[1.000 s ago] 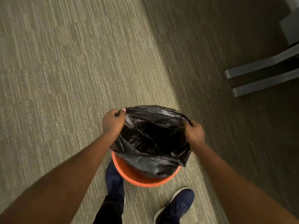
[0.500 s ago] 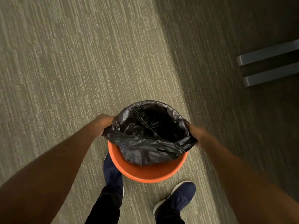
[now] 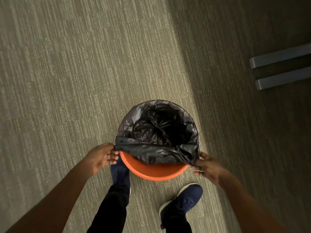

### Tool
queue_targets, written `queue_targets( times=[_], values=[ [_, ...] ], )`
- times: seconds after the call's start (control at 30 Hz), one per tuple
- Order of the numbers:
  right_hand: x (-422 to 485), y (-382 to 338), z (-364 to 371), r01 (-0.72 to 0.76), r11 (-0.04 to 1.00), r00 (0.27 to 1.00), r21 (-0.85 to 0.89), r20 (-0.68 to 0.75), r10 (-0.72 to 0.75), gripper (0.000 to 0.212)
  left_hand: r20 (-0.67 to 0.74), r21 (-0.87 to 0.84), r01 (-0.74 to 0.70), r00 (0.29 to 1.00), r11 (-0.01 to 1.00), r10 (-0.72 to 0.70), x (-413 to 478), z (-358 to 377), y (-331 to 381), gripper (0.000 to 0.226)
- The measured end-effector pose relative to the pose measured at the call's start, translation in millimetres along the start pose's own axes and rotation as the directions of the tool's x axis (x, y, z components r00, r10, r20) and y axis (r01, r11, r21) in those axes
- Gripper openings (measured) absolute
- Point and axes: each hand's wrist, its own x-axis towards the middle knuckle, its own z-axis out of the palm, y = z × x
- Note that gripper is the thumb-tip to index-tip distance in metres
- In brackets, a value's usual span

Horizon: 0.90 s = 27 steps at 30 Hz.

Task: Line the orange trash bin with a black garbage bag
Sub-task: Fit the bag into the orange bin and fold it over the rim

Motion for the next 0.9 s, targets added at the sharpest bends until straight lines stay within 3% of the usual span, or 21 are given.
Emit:
queue_targets(
  times=[0.13,0.27,0.43,0.5,0.63,0.73,0.9],
  values=[
    [-1.0,6.0,16.6,-0.090,0.914,0.996,-0.396,-0.057,0.074,0.040,-0.107,-0.263,-0.097,0.992,0.960,0.071,-5.9,11.2,-0.2,0.009],
    [2.5,13.4,32.5,-0.155,0.889,0.986,-0.430,-0.119,0.114,0.018,-0.108,-0.469,-0.098,0.993,0.877,0.053,-8.5,18.2,-1.9,0.029],
    [1.5,24.9,47.9,-0.184,0.865,0.983,-0.467,-0.090,0.160,0.008,-0.070,-0.492,-0.093,0.995,0.865,0.067,-8.8,23.9,-4.9,0.041],
    [1.0,32.2,53.1,-0.214,0.874,0.977,-0.436,-0.079,0.200,0.011,-0.001,-0.452,-0.097,0.994,0.887,0.109,-11.1,24.1,-8.1,0.044],
    [2.5,55.0,61.7,-0.131,0.971,0.986,-0.200,-0.126,0.107,0.010,0.058,-0.077,-0.128,0.989,0.989,0.133,-15.2,26.0,-22.2,0.050],
    [2.8,67.6,68.5,0.001,1.000,0.990,0.012,-0.138,0.001,0.012,0.036,0.029,-0.069,0.997,0.997,0.068,-12.3,25.4,-37.5,0.029],
    [8.4,77.5,89.7,0.053,0.994,0.995,-0.098,-0.075,-0.060,0.022,0.104,0.100,0.023,0.994,0.995,-0.033,-21.0,34.9,-68.4,0.035]
  ],
)
